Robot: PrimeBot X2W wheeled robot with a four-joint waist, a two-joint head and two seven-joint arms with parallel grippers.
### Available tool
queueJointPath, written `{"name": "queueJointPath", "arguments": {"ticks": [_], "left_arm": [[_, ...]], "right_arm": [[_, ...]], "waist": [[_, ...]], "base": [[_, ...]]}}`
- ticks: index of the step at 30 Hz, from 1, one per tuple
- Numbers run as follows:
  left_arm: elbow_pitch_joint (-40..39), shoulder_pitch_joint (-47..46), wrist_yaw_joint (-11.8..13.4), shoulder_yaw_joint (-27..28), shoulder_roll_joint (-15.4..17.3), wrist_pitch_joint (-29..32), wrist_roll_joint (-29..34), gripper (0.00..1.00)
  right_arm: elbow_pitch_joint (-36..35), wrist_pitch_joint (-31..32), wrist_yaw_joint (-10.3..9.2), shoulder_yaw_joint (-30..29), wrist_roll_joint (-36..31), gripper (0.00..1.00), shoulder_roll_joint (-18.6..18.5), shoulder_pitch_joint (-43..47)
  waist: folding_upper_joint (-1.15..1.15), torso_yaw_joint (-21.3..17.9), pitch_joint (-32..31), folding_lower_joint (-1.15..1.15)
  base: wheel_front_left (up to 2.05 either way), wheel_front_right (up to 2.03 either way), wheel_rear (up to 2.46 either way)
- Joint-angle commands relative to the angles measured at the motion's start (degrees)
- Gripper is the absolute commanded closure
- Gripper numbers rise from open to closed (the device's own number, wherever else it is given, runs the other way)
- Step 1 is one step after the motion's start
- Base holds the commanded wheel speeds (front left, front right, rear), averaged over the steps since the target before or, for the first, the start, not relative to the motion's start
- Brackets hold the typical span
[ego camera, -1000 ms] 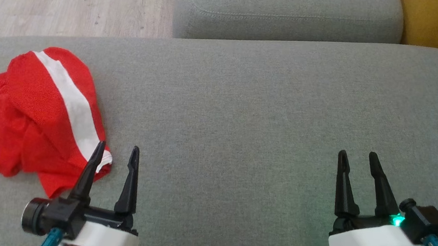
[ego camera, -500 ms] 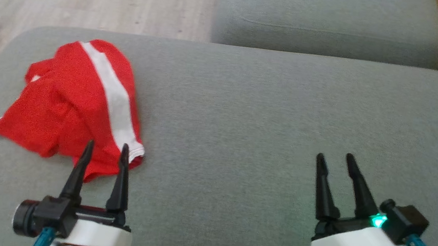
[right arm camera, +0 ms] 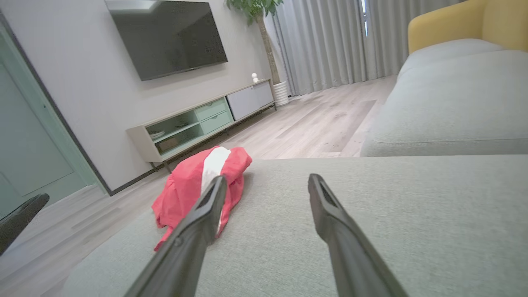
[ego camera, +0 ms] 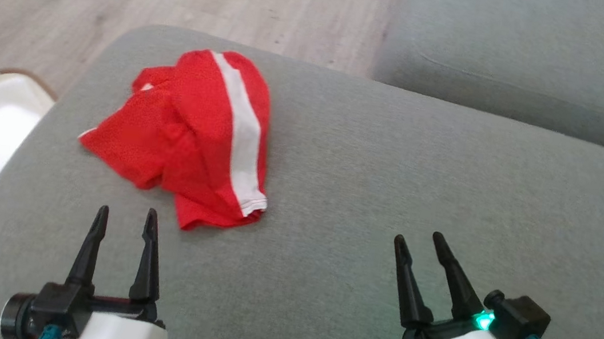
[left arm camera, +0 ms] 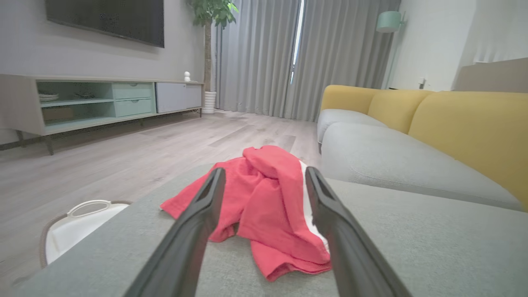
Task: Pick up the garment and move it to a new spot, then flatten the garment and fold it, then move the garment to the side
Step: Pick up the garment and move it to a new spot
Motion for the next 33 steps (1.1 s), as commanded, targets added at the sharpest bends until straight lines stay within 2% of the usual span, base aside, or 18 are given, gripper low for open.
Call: {"name": "queueJointPath", "arguments": {"ticks": [1, 7, 12, 21, 24, 28, 33], "left_arm": [[-2.20, -0.95, 0.39, 1.81, -0.10, -0.54, 0.33, 0.00], [-2.69, -0.16, 0.91, 2.07, -0.10, -0.54, 0.28, 0.00], [-2.78, 0.05, 0.74, 2.49, -0.10, -0.54, 0.38, 0.00], [-3.69, -1.70, -0.12, 4.68, 0.48, -0.54, 1.62, 0.00], [-3.42, -5.33, -1.05, 5.56, 2.29, -0.54, 2.49, 0.00], [-0.57, -13.28, -3.01, 6.27, 6.58, 0.23, 3.15, 0.00], [5.01, -27.92, -5.96, 4.20, 12.39, 7.41, 2.29, 0.00]], "right_arm": [[-1.60, -0.61, -0.04, 1.57, 0.53, 0.00, -0.31, -1.16], [-1.56, -0.61, -0.04, 3.11, 1.07, 0.00, -0.31, -1.07], [-1.50, -0.61, -0.04, 3.74, 1.46, 0.00, -0.31, -1.08], [-1.86, -0.61, -0.04, 3.91, 1.09, 0.00, -0.31, -2.16], [-2.14, -0.61, -0.04, 2.92, 0.43, 0.00, -0.31, -2.86], [-2.58, -0.61, -0.04, 1.39, -0.71, 0.00, -0.31, -3.93], [-3.84, -0.61, -0.04, -1.91, -2.81, 0.00, -0.31, -6.12]], "waist": [[0.00, 2.04, -0.58, 0.00], [0.00, 5.31, -0.81, 0.00], [0.00, 6.04, -0.95, 0.00], [0.00, 3.65, 1.15, 0.00], [0.00, 2.17, 2.79, 0.00], [0.00, -0.13, 5.50, 0.00], [0.00, -2.66, 10.57, 0.00]], "base": [[0.00, 0.00, 0.00], [0.00, 0.00, 0.00], [0.00, 0.00, 0.00], [0.00, 0.00, 0.00], [0.00, 0.00, 0.00], [0.00, 0.00, 0.00], [0.00, 0.00, 0.00]]}}
